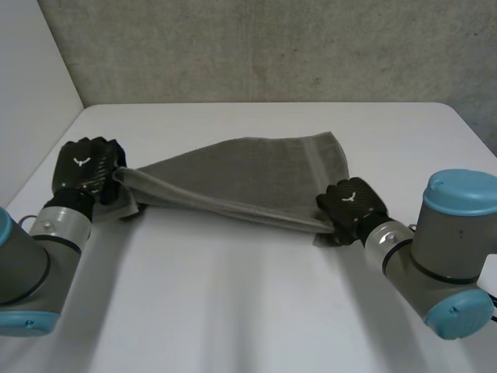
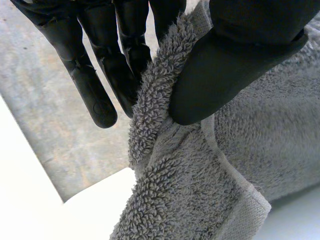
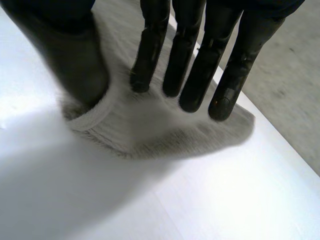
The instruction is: Fold the towel.
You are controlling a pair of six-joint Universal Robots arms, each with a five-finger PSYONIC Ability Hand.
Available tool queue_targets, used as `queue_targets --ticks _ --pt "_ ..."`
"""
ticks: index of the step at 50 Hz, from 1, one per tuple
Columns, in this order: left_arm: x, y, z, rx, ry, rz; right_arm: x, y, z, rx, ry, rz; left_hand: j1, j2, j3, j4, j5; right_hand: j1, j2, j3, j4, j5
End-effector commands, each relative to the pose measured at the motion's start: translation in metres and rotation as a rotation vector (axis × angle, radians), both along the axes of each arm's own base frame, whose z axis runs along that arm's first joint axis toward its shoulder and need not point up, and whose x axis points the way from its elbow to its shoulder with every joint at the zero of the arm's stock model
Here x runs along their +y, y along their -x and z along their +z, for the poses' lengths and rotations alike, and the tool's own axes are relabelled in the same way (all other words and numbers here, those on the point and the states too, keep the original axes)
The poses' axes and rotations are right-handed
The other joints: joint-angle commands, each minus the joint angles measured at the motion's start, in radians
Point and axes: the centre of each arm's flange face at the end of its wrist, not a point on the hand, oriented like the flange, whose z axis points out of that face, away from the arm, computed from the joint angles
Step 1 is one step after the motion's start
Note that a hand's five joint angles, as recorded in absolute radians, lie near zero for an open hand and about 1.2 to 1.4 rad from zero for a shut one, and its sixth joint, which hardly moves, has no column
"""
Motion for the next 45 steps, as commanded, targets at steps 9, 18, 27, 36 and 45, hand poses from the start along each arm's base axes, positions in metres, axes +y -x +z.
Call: queue_targets --ticks 9,18,27,36,45 --pt "-0.007 -0.014 0.006 0.012 0.012 0.045 -0.040 0.028 -0.011 -0.168 -0.117 -0.209 0.197 0.179 0.179 0.178 0.193 -0.220 -0.221 -0.224 -0.227 -0.216" --pt "-0.002 -0.012 0.003 0.011 0.002 0.037 -0.032 0.023 -0.012 -0.231 -0.209 -0.173 0.197 0.179 0.179 0.178 0.193 -0.197 -0.197 -0.200 -0.204 -0.193" --pt "-0.001 -0.012 0.005 0.011 0.006 0.036 -0.025 0.019 -0.012 -0.261 -0.246 -0.163 0.197 0.179 0.179 0.178 0.193 -0.035 -0.036 -0.039 -0.042 -0.031" --pt "-0.001 -0.013 0.005 0.012 0.007 0.039 -0.021 0.019 -0.012 -0.270 -0.257 -0.154 0.197 0.179 0.179 0.178 0.193 -0.038 -0.038 -0.042 -0.045 -0.034" --pt "-0.001 -0.013 0.005 0.011 0.006 0.037 -0.021 0.013 -0.024 -0.264 -0.279 -0.145 0.197 0.179 0.179 0.178 0.193 -0.067 -0.068 -0.071 -0.075 -0.064"
